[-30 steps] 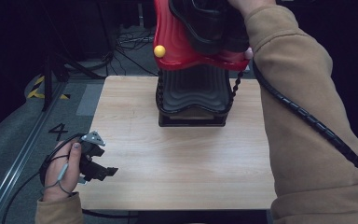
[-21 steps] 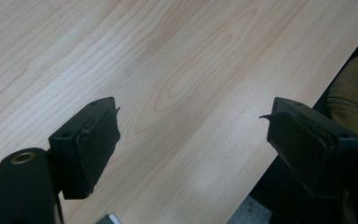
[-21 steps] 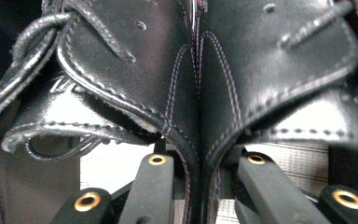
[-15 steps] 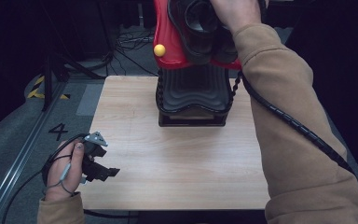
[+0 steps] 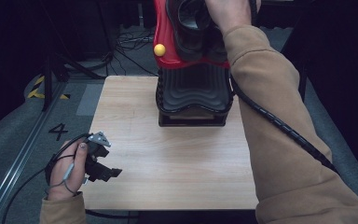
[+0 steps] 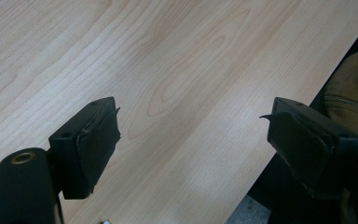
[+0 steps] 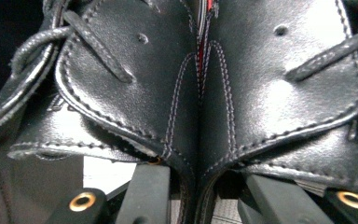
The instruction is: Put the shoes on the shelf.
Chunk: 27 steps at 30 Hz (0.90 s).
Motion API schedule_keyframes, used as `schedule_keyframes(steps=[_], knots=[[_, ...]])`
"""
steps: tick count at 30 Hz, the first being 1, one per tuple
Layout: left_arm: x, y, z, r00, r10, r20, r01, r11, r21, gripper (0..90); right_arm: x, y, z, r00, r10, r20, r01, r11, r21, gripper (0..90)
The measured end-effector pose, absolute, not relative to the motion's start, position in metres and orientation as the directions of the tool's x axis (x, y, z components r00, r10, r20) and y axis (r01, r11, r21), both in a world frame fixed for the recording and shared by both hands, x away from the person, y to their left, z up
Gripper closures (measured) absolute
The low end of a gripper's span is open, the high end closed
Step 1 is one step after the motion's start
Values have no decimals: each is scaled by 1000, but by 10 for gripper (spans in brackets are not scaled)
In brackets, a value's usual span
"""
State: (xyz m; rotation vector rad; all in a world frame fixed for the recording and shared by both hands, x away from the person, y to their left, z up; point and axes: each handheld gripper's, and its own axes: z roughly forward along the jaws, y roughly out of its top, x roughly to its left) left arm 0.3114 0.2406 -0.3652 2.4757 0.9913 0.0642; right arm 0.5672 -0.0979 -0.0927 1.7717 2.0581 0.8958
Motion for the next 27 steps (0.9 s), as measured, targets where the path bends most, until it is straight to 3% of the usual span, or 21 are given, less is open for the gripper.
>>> schedule_keyframes(steps=[5, 12, 14, 16, 27], knots=[[312, 243, -367, 732, 668, -132, 648, -624, 438, 173, 570, -97, -94, -210, 963, 167, 778, 61, 625, 780], [311, 240, -365, 740, 660, -130, 640, -630, 441, 172, 566, -91, -94, -230, 964, 133, 787, 104, 609, 665], [311, 239, -364, 739, 662, -123, 639, -632, 438, 171, 563, -93, -93, -237, 959, 155, 785, 95, 612, 572], [311, 238, -364, 740, 662, -119, 638, -635, 436, 171, 561, -96, -93, -241, 955, 173, 789, 89, 608, 543], [307, 236, -361, 742, 662, -111, 633, -635, 443, 171, 533, -119, -75, -317, 928, 195, 756, 123, 643, 454]])
